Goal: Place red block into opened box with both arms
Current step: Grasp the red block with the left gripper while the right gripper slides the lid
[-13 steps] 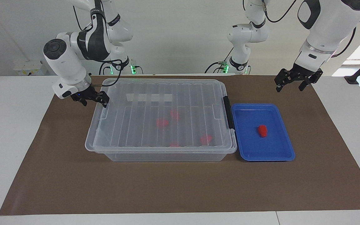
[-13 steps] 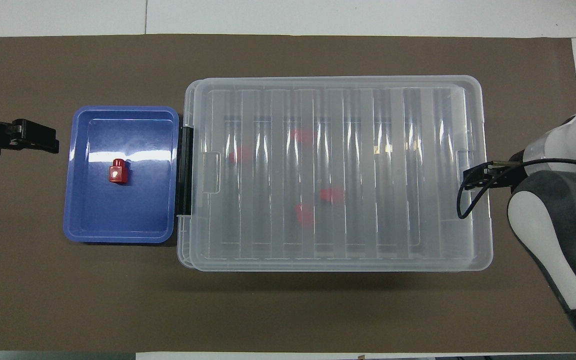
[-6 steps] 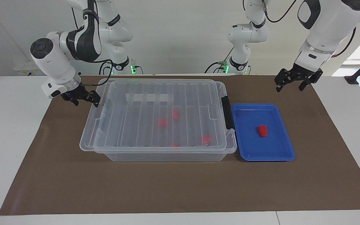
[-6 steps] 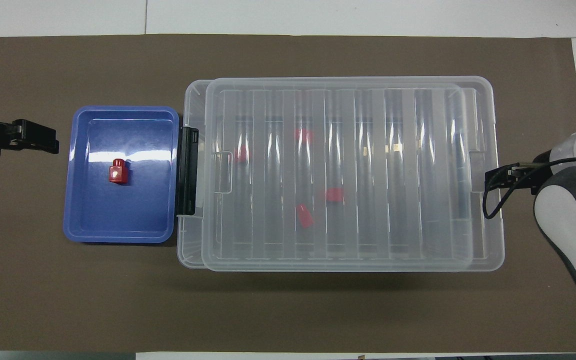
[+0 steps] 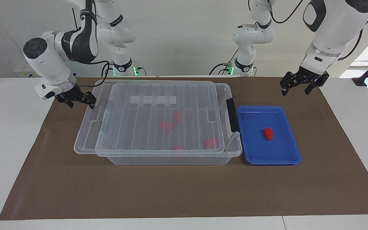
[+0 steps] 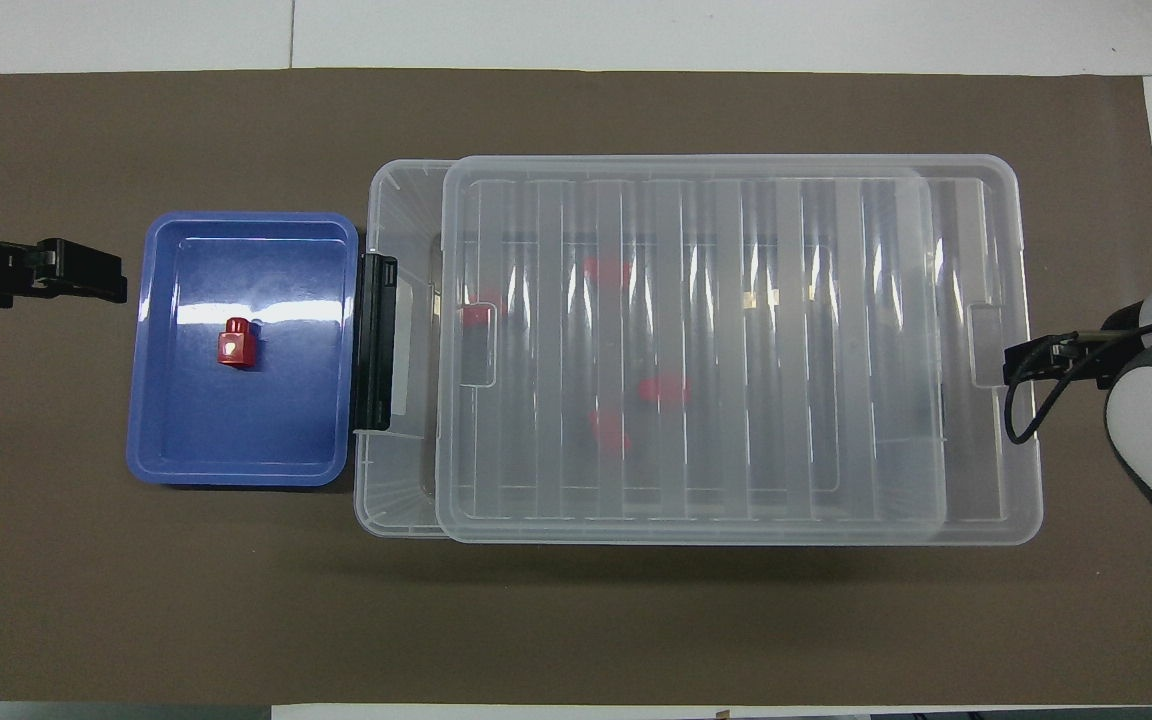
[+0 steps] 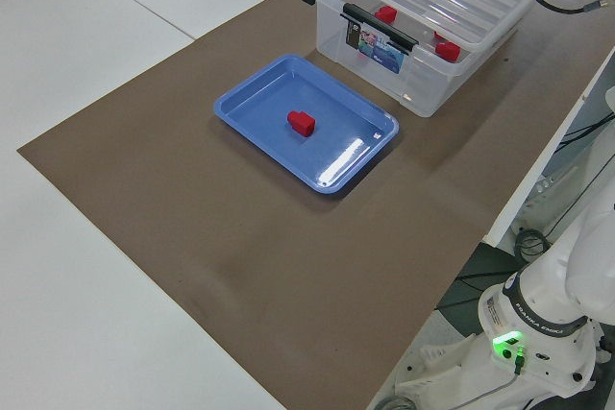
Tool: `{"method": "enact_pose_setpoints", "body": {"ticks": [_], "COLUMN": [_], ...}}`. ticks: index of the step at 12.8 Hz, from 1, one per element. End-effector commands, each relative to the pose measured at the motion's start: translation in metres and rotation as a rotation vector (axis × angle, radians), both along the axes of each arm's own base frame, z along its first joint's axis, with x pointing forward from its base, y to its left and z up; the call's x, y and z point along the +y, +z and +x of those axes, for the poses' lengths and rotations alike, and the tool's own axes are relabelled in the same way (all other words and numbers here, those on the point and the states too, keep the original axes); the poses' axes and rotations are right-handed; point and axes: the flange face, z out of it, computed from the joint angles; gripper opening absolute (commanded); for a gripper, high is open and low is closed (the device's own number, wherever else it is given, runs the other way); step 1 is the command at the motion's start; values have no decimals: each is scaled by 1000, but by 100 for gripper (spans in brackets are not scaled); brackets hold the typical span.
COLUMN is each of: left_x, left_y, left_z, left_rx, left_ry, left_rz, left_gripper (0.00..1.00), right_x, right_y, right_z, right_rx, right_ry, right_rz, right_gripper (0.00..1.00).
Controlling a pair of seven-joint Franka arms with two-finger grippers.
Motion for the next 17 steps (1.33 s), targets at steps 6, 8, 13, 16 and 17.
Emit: {"method": "enact_pose_setpoints", "body": {"ticks": [6,8,13,16,17], "left_x": [9,11,11,15,15], "left_y": [-134,-185,-278,-294,-293], "left_z": [-20,-21,-14,-15,-16], "left_rx": [-22,-30,-62,-62,-56], "left_ry": [-5,-9,7,19,42], "left_rz": [-8,-11,-25,-26,-27], "left_gripper": [100,100,100,65,7], "right_x": [-67,-77,-92,-107,-113], "right_y": [10,10,9,10,10], "right_z": [-12,-15,-19,-21,-24], "right_rx": [-23,-23,-24,-46,-43], "right_ry": [80,97,122,149,149], "right_rz": [-15,-16,-12,-21,-25], "right_gripper": [100,100,100,100,100]}}
